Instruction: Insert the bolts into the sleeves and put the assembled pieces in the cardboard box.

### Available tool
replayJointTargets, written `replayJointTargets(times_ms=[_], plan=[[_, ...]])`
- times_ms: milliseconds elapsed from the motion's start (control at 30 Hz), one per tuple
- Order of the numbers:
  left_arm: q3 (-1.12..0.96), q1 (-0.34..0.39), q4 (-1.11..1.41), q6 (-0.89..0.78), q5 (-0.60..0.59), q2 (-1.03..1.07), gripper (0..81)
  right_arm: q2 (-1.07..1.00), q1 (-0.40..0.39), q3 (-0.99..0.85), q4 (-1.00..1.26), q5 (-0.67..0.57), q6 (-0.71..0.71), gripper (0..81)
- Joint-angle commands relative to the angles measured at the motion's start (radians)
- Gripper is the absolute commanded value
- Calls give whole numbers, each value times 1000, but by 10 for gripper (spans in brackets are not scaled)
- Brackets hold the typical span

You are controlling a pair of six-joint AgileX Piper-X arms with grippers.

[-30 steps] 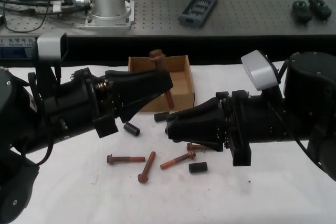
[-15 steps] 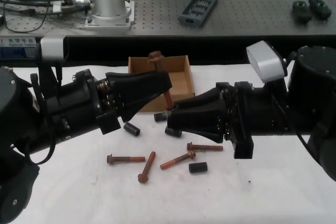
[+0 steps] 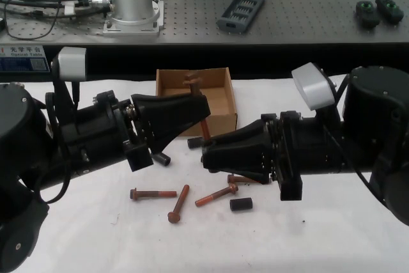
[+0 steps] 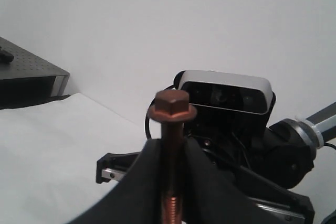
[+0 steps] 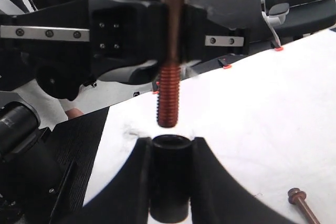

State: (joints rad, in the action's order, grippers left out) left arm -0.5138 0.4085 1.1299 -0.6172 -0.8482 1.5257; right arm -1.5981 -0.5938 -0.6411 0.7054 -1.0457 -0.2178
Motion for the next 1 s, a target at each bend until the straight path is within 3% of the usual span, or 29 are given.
replayJointTargets(times_ms=[0,967], plan=[[-1,1,-13,27,6,-3,6,-1,5,-2,-14,-4,12,46],[27,1,-18,13,83,-3,6,-1,3,34,-49,4,57,46]])
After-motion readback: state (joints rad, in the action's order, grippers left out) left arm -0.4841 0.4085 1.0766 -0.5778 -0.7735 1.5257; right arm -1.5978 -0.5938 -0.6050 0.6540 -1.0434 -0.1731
